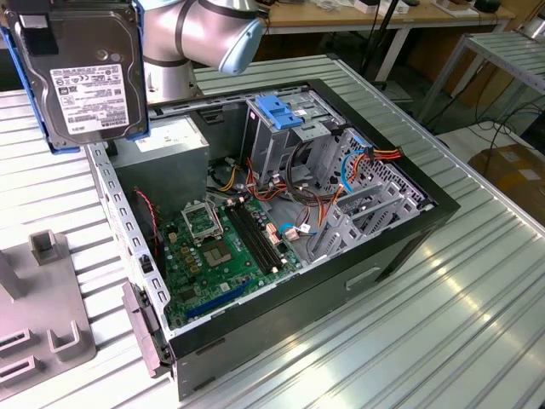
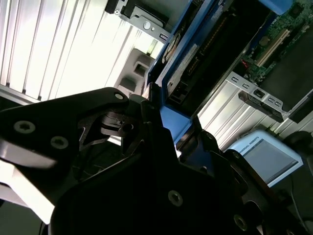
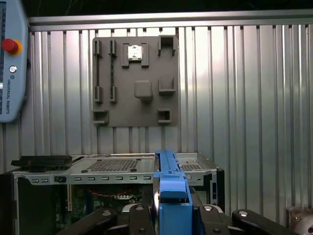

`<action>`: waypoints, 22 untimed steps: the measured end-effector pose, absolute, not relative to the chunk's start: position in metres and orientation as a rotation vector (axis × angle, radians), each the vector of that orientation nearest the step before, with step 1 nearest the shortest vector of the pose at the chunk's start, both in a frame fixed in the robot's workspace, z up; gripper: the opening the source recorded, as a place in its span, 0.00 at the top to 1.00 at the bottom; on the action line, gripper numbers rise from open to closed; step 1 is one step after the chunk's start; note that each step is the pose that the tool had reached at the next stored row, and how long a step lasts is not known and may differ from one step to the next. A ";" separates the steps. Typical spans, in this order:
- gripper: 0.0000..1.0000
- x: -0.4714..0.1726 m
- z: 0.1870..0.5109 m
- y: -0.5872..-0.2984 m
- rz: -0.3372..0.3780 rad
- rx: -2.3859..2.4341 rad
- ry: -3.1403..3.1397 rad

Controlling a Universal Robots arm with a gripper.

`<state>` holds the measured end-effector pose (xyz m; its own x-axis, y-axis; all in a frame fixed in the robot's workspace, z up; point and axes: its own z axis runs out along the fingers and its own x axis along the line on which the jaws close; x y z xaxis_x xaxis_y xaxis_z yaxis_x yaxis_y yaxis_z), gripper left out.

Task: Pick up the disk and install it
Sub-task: 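Pick up the disk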

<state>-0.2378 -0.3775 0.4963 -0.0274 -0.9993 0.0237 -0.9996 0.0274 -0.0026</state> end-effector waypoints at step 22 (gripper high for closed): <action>0.64 -0.194 0.491 -0.393 0.043 2.174 -2.234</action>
